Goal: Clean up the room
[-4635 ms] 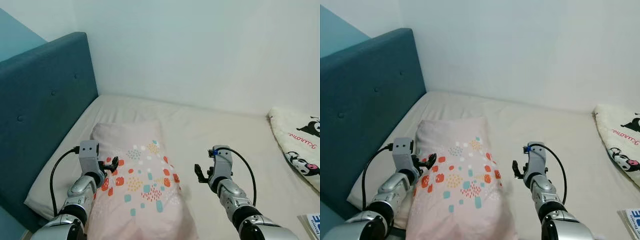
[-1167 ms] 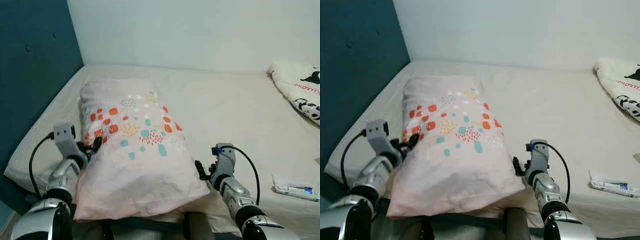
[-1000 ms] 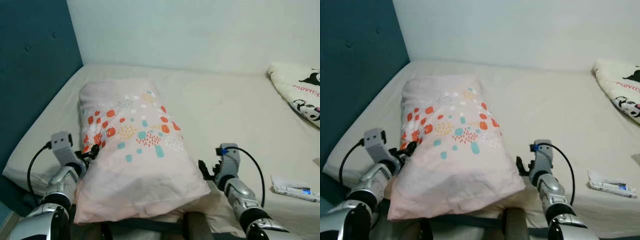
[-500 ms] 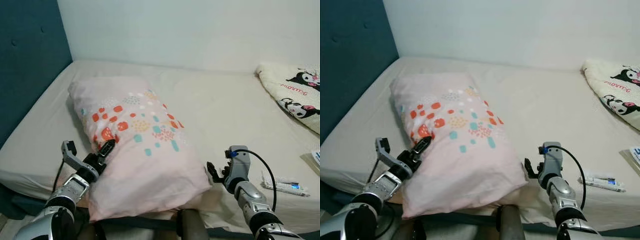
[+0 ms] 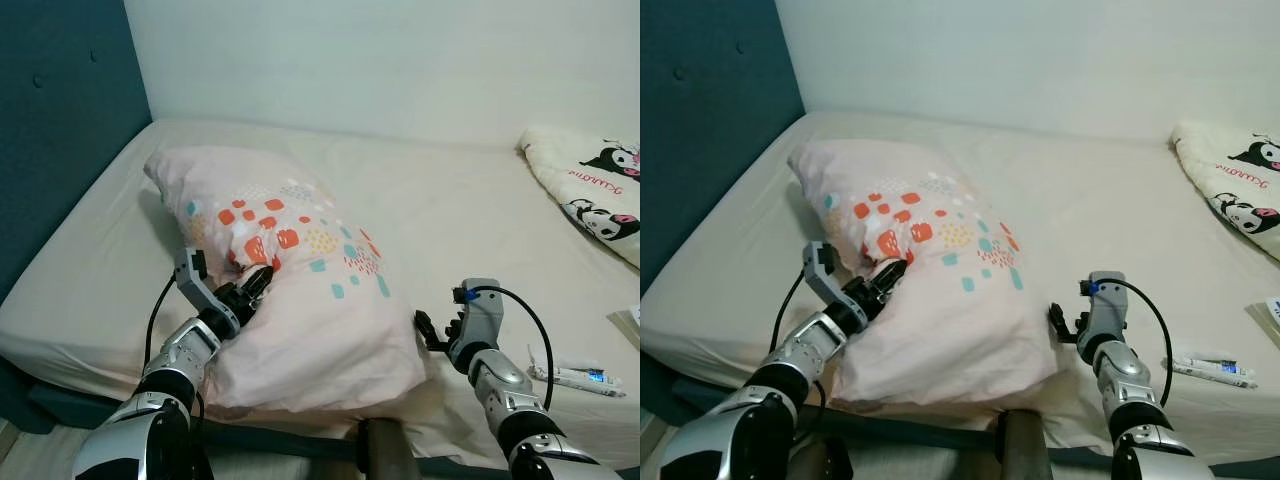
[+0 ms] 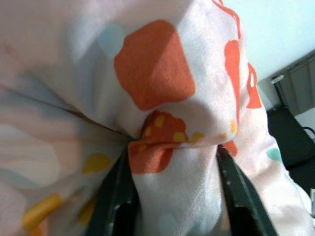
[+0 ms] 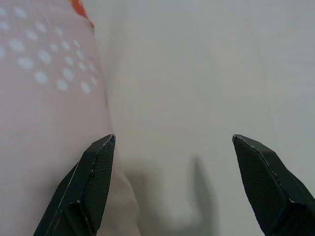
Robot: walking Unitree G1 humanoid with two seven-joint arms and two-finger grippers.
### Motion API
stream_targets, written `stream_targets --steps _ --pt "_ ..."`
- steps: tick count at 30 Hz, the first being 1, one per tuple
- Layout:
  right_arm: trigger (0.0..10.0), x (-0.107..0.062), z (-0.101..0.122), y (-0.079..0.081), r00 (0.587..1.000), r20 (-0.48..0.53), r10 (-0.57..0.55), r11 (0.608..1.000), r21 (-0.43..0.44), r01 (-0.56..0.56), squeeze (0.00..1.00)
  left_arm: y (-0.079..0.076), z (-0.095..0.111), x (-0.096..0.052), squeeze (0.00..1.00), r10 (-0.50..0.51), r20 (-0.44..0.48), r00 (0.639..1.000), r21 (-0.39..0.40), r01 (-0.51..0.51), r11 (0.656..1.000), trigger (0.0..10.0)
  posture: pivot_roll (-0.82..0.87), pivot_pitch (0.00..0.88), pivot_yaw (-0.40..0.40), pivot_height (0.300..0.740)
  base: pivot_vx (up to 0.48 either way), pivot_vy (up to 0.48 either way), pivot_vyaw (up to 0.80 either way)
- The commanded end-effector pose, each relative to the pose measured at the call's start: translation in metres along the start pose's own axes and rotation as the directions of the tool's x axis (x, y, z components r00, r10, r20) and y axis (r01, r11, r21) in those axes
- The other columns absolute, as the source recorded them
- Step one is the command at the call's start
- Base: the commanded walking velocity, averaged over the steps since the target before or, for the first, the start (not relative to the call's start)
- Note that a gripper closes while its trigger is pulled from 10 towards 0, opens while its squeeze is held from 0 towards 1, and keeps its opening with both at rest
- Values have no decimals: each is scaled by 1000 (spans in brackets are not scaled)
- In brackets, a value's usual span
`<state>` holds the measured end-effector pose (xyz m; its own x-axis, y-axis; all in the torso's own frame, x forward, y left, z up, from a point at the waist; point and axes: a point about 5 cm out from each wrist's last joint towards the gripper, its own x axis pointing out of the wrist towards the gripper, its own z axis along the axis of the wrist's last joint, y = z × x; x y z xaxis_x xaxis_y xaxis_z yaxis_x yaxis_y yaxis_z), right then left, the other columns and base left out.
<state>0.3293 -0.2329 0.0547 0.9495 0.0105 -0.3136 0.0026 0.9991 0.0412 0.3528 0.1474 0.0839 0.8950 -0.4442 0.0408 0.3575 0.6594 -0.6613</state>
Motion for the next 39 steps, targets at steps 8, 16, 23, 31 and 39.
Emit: stream_targets --steps 8,16,23,31,39 --pt "10000 21 122 19 956 286 -65 996 -43 81 0 -8 -10 5 0 12 -23 1000 75 -10 997 0 -159 31 -41 300 0 0 0" --pt "10000 -38 319 69 700 715 6 945 -234 230 0 9 11 -6 0 117 32 993 179 -121 976 0 -126 53 -19 300 0 0 0" --pt "10000 -112 408 102 439 896 69 931 -217 295 0 22 50 -12 0 253 158 954 257 -287 923 10000 -117 73 -17 300 0 0 0" --pt "10000 -136 424 123 399 913 86 929 -219 300 0 8 94 -5 0 208 266 941 367 -298 881 10000 -122 77 -8 300 0 0 0" --pt "10000 -136 424 124 412 908 74 935 -207 289 0 -4 96 3 0 170 276 946 407 -275 871 10000 -120 76 -5 300 0 0 0"
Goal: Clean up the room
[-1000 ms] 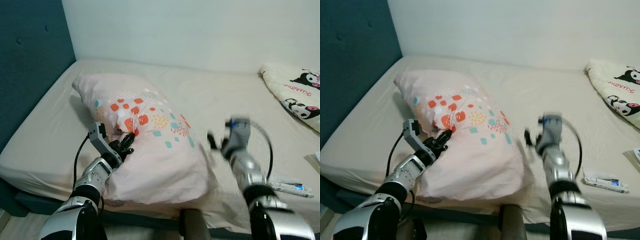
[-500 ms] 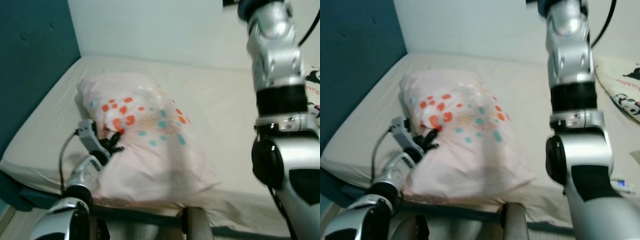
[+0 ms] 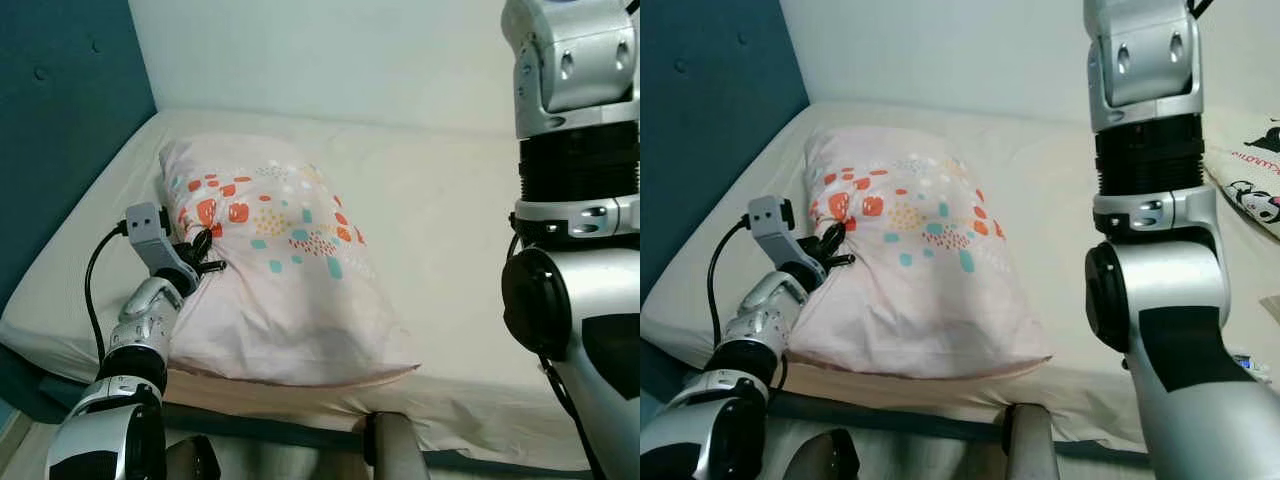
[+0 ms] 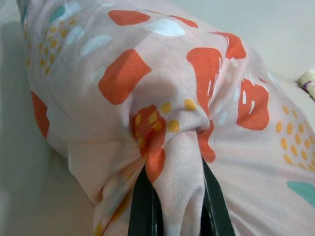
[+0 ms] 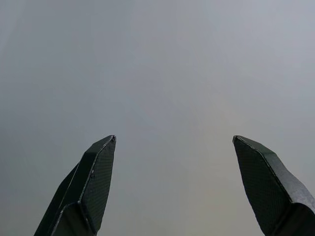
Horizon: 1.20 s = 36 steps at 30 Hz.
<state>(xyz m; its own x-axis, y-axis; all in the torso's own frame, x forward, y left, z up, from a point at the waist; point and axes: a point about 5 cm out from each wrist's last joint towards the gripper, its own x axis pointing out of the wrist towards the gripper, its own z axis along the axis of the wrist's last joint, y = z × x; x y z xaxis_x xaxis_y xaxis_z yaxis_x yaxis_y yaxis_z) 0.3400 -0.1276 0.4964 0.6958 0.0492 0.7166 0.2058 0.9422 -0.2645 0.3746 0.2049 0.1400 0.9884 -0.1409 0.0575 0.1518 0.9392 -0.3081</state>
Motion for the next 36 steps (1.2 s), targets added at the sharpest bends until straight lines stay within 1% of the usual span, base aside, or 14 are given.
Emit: stream_targets --steps 1,4,10,12,14,15,16,19,22,24,27,29,33,36 --pt "10000 1 14 -1 999 34 -4 1000 17 3 0 -10 17 7 0 -27 74 997 25 26 999 10000 -128 75 -5 300 0 0 0" --pt "10000 2 16 0 1000 28 2 1000 1 -2 0 -12 16 8 0 -30 70 997 26 29 999 10000 -130 74 -5 300 0 0 0" --pt "10000 -3 -7 -4 999 -51 -13 998 55 16 0 -14 17 8 0 -38 74 997 81 32 996 10000 -132 63 -7 300 0 0 0" --pt "10000 -29 -75 9 964 -253 81 983 181 -35 0 -12 34 10 0 -25 108 994 283 -7 959 10000 -122 53 -8 300 0 0 0" --pt "10000 -64 -123 21 914 -365 176 960 267 -78 0 -9 50 10 0 -14 148 989 416 -49 908 10000 -117 43 -7 300 0 0 0" --pt "10000 -64 -123 21 914 -365 176 960 267 -78 0 -9 50 10 0 -14 148 989 416 -49 908 10000 -117 43 -7 300 0 0 0" --pt "10000 -81 -142 25 895 -394 207 947 310 -83 0 -7 57 10 0 -6 162 987 451 -68 890 10000 -118 42 -7 305 0 0 0" --pt "10000 -153 -213 31 743 -627 234 938 345 -4 0 2 73 10 0 44 191 981 559 -146 816 10000 -121 27 -7 320 0 0 0" --pt "10000 -170 -226 32 699 -676 233 937 350 25 0 4 75 9 0 51 197 979 577 -158 801 10000 -121 23 -3 325 0 0 0" --pt "10000 -205 -248 34 623 -747 234 929 361 84 0 6 81 7 0 50 214 975 604 -173 778 10000 -126 11 2 335 0 0 0" --pt "10000 -224 -258 36 585 -775 239 922 370 113 0 8 85 6 0 52 232 971 616 -188 765 10000 -124 8 3 340 0 0 0" --pt "10000 -245 -265 41 549 -793 262 909 395 137 0 11 94 3 0 63 271 961 651 -231 723 10000 -123 0 -1 350 0 0 0" --pt "10000 -251 -263 52 554 -771 312 892 439 108 0 14 101 1 0 81 309 948 676 -278 683 10000 -124 0 -4 365 0 0 0" --pt "10000 -254 -259 69 556 -744 370 869 489 76 0 15 92 2 0 98 283 954 651 -266 711 10000 -120 0 -6 375 0 0 0"
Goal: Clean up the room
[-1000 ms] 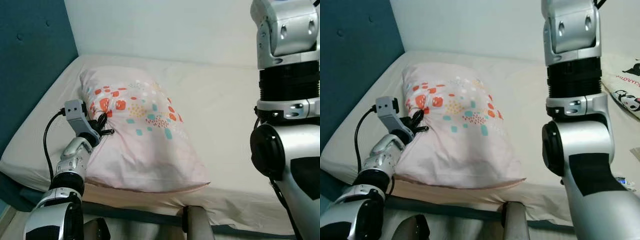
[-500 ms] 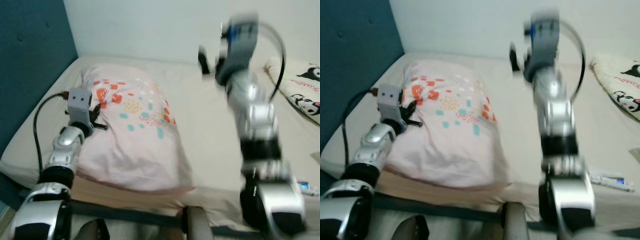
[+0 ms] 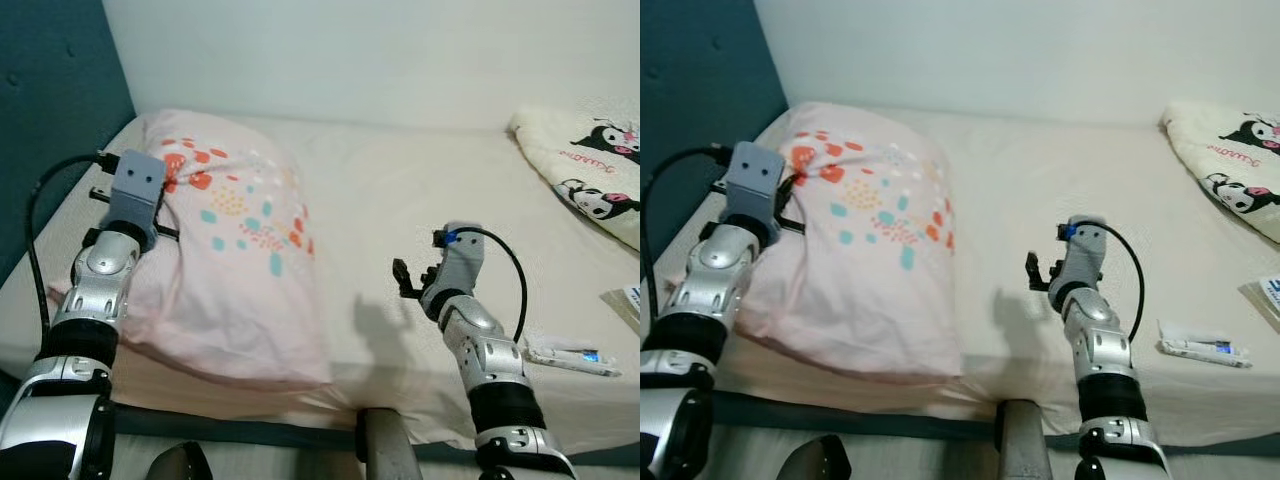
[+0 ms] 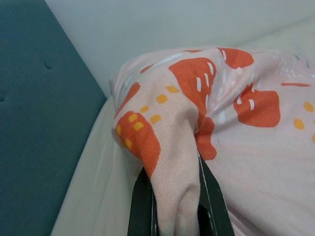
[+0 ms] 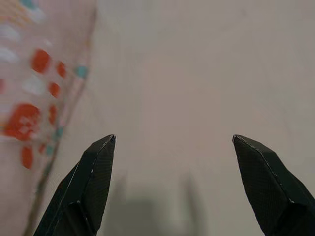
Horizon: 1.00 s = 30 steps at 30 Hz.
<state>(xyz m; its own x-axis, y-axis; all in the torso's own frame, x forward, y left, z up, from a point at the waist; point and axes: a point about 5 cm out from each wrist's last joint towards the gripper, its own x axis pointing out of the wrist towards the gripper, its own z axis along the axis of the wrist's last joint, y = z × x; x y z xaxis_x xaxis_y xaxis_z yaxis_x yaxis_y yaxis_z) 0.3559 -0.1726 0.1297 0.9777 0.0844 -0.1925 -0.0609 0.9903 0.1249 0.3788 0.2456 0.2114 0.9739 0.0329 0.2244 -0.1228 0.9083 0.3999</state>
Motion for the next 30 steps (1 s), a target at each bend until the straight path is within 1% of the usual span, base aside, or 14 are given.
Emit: stream_targets --steps 1,3,4,6,7,9,10,12,13,15,18,20,23,30 --pt "10000 1 -4 18 998 4 69 998 10 -69 0 3 6 0 0 34 44 998 -30 -33 999 10000 -120 0 -6 380 0 0 0" --pt "10000 1 -10 26 996 -6 92 996 6 -92 0 -8 -3 -4 0 11 13 1000 -85 -10 996 10000 -115 0 -4 390 0 0 0" --pt "10000 1 -10 26 996 -6 92 996 6 -92 0 -8 -3 -4 0 11 13 1000 -85 -10 996 10000 -115 0 -4 390 0 0 0" --pt "10000 1 -16 33 994 -14 108 994 14 -108 0 -26 -13 -12 0 -24 -21 999 -184 20 983 10000 -111 0 7 400 0 0 0" --pt "10000 1 -16 33 994 -14 108 994 14 -108 0 -26 -13 -12 0 -24 -21 999 -184 20 983 10000 -111 0 7 400 0 0 0" --pt "10000 0 -20 38 993 -15 121 992 27 -121 0 -41 -21 -19 0 -42 -59 997 -290 23 957 10000 -109 0 12 415 0 0 0" --pt "10000 0 -20 38 993 -15 121 992 27 -121 0 -41 -21 -19 0 -42 -59 997 -290 23 957 10000 -109 0 12 415 0 0 0" --pt "10000 -1 -24 39 992 -17 125 992 29 -124 0 -61 -29 -30 0 -84 -81 993 -326 53 944 10000 -112 0 18 425 0 0 0" --pt "10000 -1 -24 39 992 -17 125 992 29 -124 0 -61 -29 -30 0 -84 -81 993 -326 53 944 10000 -112 0 18 425 0 0 0" --pt "10000 -2 -27 39 992 -21 127 991 30 -127 0 -78 -34 -39 0 -114 -102 988 -363 70 929 10000 -108 0 15 435 0 0 0" --pt "10000 -2 -27 39 992 -22 128 991 30 -127 0 -82 -34 -41 0 -120 -106 987 -377 72 923 10000 -108 0 15 440 0 0 0" --pt "10000 -2 -28 39 991 -25 132 991 27 -132 0 -90 -32 -42 0 -136 -101 986 -386 87 918 10000 -101 0 10 450 0 0 0" --pt "10000 0 -24 41 990 -18 143 990 18 -143 0 -103 -27 -42 0 -167 -88 982 -368 124 922 10000 -101 0 9 465 0 0 0" --pt "10000 2 -19 42 990 5 143 989 22 -143 0 -113 -23 -45 0 -193 -78 978 -356 153 922 10000 -102 0 14 490 0 0 0"
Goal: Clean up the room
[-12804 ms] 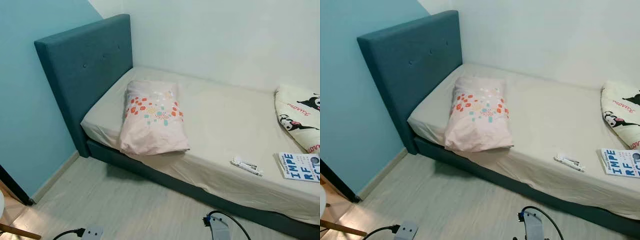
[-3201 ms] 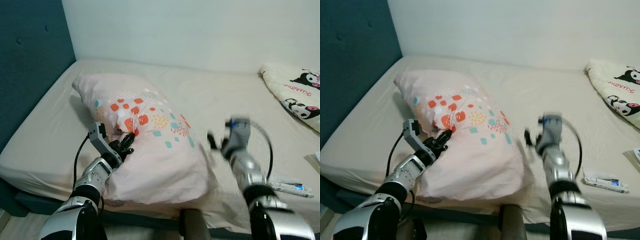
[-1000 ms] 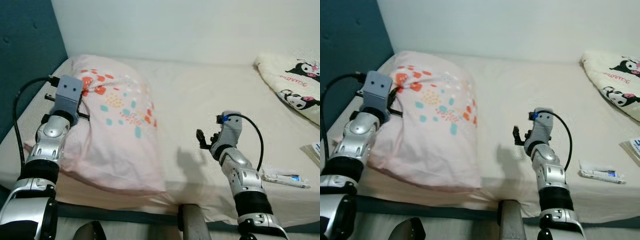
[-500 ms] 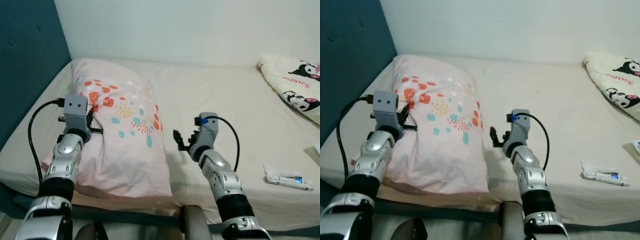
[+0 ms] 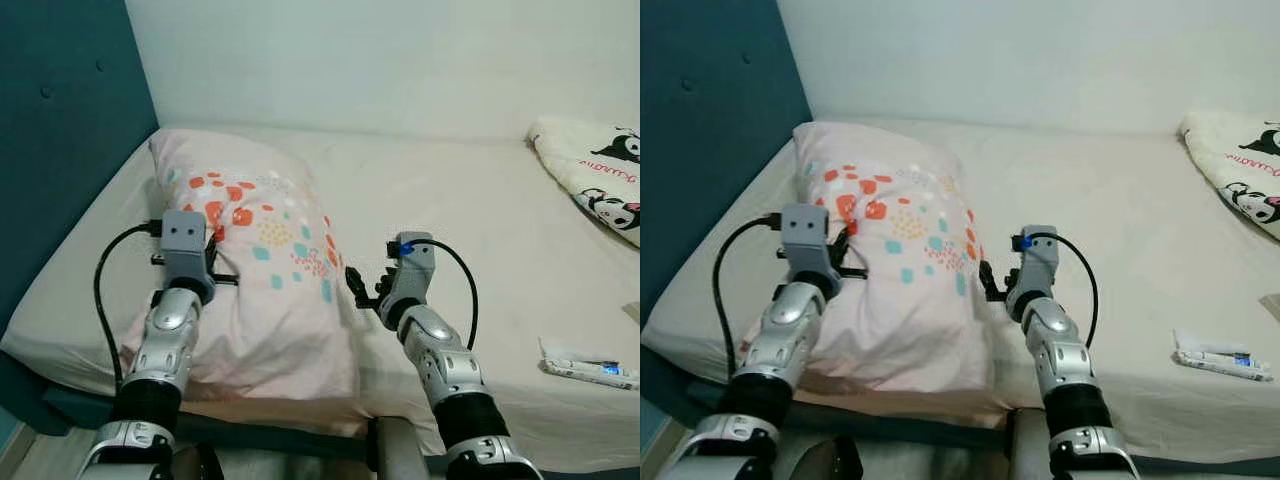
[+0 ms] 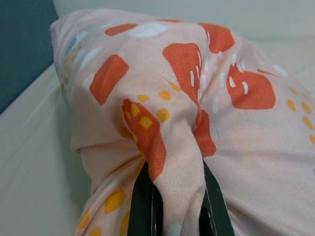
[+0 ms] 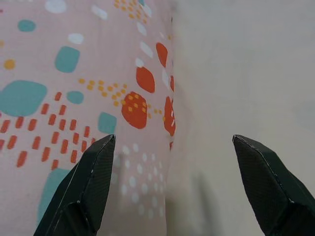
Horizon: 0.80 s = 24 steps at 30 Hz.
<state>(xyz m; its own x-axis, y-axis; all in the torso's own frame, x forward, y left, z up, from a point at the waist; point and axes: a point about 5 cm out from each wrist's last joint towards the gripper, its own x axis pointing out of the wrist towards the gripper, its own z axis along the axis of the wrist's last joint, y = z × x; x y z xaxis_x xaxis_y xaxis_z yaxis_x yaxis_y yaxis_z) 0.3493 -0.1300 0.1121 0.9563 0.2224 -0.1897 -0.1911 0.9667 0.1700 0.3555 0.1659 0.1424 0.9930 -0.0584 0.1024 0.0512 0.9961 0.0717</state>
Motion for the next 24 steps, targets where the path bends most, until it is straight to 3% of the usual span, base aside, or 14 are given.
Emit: stream_targets --steps 1,10,24 --pt "10000 1 4 1 1000 25 4 1000 3 -4 0 -17 -5 -2 0 -57 -27 998 6 57 998 10000 -101 0 16 495 0 0 0" --pt "10000 1 4 0 999 37 -4 1000 9 3 0 -24 -5 -4 0 -77 -35 996 -9 76 997 10000 -101 0 17 530 0 0 0" --pt "10000 1 8 -5 998 59 -17 1000 8 16 0 -24 -5 -6 0 -65 -43 997 -13 64 998 10000 -100 0 15 585 0 0 0"
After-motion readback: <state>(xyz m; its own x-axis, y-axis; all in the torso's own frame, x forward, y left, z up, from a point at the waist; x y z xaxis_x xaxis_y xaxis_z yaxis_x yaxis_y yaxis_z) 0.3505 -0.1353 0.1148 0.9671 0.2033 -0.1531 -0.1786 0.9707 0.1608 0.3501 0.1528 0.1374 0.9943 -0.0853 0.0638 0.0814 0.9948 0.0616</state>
